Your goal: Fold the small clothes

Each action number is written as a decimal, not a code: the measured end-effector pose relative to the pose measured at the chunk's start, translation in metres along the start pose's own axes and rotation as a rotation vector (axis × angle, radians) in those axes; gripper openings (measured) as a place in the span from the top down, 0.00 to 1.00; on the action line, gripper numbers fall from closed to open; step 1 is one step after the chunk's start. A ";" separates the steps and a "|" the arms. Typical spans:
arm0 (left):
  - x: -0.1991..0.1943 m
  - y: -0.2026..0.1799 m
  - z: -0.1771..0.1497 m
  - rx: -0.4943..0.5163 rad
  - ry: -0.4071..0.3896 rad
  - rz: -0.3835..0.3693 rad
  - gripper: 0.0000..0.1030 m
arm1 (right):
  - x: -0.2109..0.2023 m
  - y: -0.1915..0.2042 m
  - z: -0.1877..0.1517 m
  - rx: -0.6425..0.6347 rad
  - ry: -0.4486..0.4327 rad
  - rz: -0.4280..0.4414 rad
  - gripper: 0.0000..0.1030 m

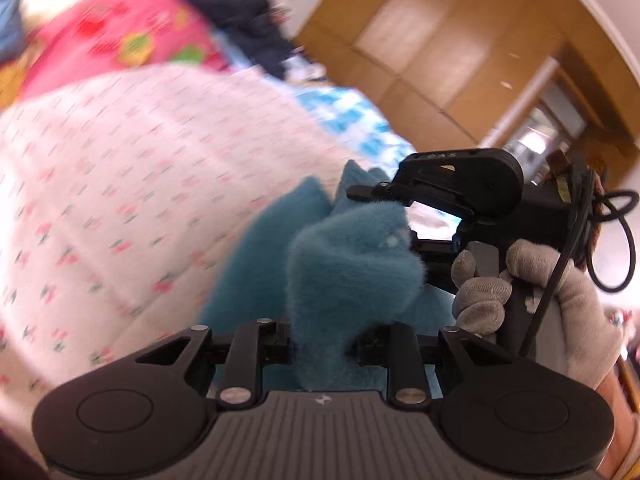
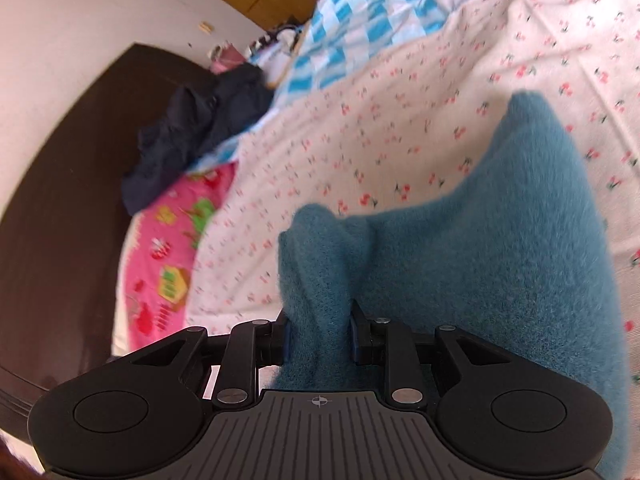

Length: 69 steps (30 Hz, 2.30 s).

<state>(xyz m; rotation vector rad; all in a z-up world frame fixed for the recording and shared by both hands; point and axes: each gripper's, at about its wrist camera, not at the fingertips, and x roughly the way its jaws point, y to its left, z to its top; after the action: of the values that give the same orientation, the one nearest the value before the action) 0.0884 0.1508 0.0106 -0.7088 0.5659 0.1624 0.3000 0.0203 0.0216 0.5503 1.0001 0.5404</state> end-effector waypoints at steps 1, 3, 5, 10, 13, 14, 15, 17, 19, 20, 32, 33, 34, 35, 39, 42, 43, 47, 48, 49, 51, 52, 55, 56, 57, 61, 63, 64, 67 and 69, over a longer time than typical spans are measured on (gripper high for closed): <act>-0.002 0.010 -0.001 -0.039 0.010 0.000 0.65 | 0.004 0.007 -0.003 -0.028 -0.005 -0.017 0.74; -0.002 0.019 0.000 -0.077 0.016 0.000 0.64 | 0.006 0.020 -0.008 -0.085 -0.011 -0.052 0.73; -0.001 0.021 -0.003 -0.079 0.022 0.011 0.63 | 0.008 0.032 -0.014 -0.154 -0.025 -0.090 0.73; -0.004 0.028 -0.007 -0.094 0.027 0.037 0.59 | 0.019 0.055 -0.022 -0.279 -0.016 -0.119 0.58; -0.015 0.030 -0.008 -0.089 0.000 0.058 0.57 | 0.022 0.063 -0.021 -0.293 0.013 -0.093 0.47; -0.020 0.028 -0.010 -0.076 -0.011 0.071 0.57 | 0.022 0.065 -0.020 -0.294 0.017 -0.094 0.47; -0.022 0.026 -0.011 -0.059 -0.020 0.080 0.57 | 0.020 0.066 -0.018 -0.293 0.018 -0.091 0.47; -0.026 0.021 -0.012 -0.023 -0.041 0.099 0.56 | 0.012 0.064 -0.015 -0.296 0.019 -0.066 0.48; -0.031 0.018 -0.013 0.010 -0.069 0.116 0.55 | 0.001 0.061 -0.012 -0.303 0.015 -0.044 0.49; -0.032 0.016 -0.014 0.022 -0.079 0.123 0.54 | -0.006 0.060 -0.010 -0.313 0.007 -0.038 0.49; -0.032 0.034 -0.008 -0.071 -0.076 0.176 0.47 | -0.008 0.065 -0.047 -0.545 0.097 -0.024 0.81; -0.030 0.033 -0.008 -0.059 -0.077 0.190 0.47 | 0.000 0.068 -0.051 -0.560 0.103 -0.042 0.81; -0.027 0.033 -0.007 -0.045 -0.079 0.206 0.47 | 0.008 0.070 -0.056 -0.583 0.102 -0.054 0.81; -0.025 0.035 -0.006 -0.045 -0.080 0.222 0.47 | 0.014 0.072 -0.059 -0.600 0.097 -0.068 0.82; -0.017 0.054 -0.002 -0.124 -0.052 0.232 0.46 | 0.028 0.069 -0.057 -0.522 0.086 -0.085 0.86; -0.019 0.054 -0.001 -0.116 -0.077 0.250 0.45 | 0.025 0.070 -0.057 -0.535 0.085 -0.081 0.86; -0.022 0.051 -0.002 -0.096 -0.098 0.262 0.45 | 0.020 0.069 -0.056 -0.526 0.080 -0.073 0.86; -0.031 0.035 -0.002 0.003 -0.179 0.309 0.45 | -0.021 0.056 -0.043 -0.457 0.015 -0.029 0.81; -0.034 0.032 -0.002 0.025 -0.202 0.326 0.45 | -0.037 0.050 -0.039 -0.445 -0.012 -0.025 0.78; -0.037 0.029 -0.001 0.044 -0.224 0.338 0.45 | -0.052 0.042 -0.035 -0.434 -0.034 -0.027 0.78; -0.044 0.025 0.000 0.070 -0.256 0.336 0.45 | -0.079 0.024 -0.031 -0.405 -0.066 -0.037 0.77; -0.048 0.022 0.001 0.092 -0.273 0.322 0.45 | -0.091 0.014 -0.030 -0.392 -0.073 -0.043 0.77; -0.054 0.011 0.000 0.170 -0.261 0.256 0.45 | -0.119 -0.014 -0.038 -0.367 -0.079 -0.073 0.75; -0.055 0.010 -0.001 0.189 -0.238 0.226 0.45 | -0.126 -0.023 -0.042 -0.363 -0.075 -0.083 0.73; -0.054 0.008 -0.002 0.209 -0.212 0.205 0.45 | -0.130 -0.030 -0.047 -0.359 -0.071 -0.091 0.72; -0.042 0.013 0.001 0.212 -0.118 0.221 0.42 | -0.133 -0.055 -0.062 -0.324 -0.040 -0.098 0.67; -0.027 0.019 0.004 0.184 -0.051 0.223 0.42 | -0.124 -0.061 -0.067 -0.327 -0.012 -0.118 0.67; -0.019 0.020 0.004 0.197 -0.036 0.241 0.42 | -0.121 -0.064 -0.068 -0.325 -0.008 -0.126 0.67; 0.003 0.023 0.007 0.233 0.024 0.299 0.40 | -0.114 -0.076 -0.068 -0.266 0.019 -0.129 0.66; 0.012 0.027 0.008 0.237 0.035 0.326 0.39 | -0.117 -0.078 -0.071 -0.257 0.029 -0.115 0.66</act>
<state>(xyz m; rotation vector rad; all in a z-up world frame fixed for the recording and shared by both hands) 0.0930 0.1761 -0.0063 -0.3865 0.7196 0.3803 0.1995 -0.1003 0.0130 0.2553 0.9659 0.5652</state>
